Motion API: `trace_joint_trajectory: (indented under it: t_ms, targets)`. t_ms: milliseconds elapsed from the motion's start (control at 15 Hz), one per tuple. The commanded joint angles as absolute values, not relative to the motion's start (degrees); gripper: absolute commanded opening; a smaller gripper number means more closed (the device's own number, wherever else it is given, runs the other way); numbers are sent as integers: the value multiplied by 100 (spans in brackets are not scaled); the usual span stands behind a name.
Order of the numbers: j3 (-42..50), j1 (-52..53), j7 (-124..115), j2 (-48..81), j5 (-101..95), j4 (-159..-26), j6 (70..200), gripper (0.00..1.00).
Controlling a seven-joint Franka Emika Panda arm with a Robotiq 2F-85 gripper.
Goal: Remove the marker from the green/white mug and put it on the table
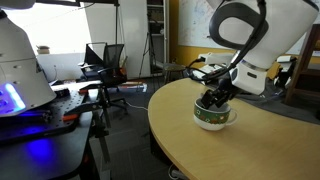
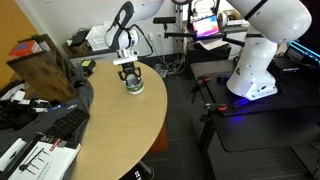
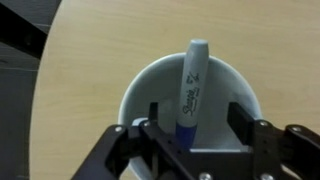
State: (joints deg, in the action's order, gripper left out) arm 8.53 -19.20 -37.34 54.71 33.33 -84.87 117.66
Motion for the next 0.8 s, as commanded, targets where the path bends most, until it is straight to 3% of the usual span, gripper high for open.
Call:
trace_joint_trajectory:
  t_ms: [0, 67, 200, 600, 733]
  targets:
    - [821, -1955, -3669, 5632, 3427, -8273, 11628, 69]
    - [803, -1965, -3652, 5648, 3448, -8270, 11643, 56]
    - [786, -1986, -3637, 5654, 3461, -8283, 11612, 48]
    - [811, -2059, -3527, 5317, 3471, -8566, 11611, 1]
    - [850, -2006, -3371, 4981, 3415, -8928, 11723, 6]
